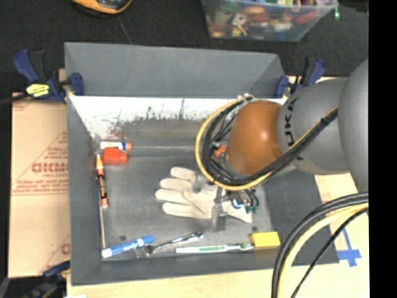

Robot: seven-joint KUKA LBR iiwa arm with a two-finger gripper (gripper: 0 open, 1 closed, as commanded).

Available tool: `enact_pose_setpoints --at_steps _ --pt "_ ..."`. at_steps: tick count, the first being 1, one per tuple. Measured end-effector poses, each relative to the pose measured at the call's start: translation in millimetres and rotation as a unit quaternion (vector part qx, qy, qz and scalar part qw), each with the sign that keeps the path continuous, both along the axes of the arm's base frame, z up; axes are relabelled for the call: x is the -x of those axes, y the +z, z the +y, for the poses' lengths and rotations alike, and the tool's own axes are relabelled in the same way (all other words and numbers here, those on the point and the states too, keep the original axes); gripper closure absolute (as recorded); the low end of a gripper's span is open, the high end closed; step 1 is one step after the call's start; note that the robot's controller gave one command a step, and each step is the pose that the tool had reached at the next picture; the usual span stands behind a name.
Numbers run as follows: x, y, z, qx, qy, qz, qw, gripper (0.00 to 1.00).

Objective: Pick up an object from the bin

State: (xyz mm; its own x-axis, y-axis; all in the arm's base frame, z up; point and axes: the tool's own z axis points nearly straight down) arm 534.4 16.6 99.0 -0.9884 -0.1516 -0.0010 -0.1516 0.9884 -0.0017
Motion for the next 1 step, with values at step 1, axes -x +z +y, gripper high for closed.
enact_pose_setpoints --at_steps 1 --pt "-12.2 -28.0 7.4 0.003 -0.043 -0.0091 0.999 0.0"
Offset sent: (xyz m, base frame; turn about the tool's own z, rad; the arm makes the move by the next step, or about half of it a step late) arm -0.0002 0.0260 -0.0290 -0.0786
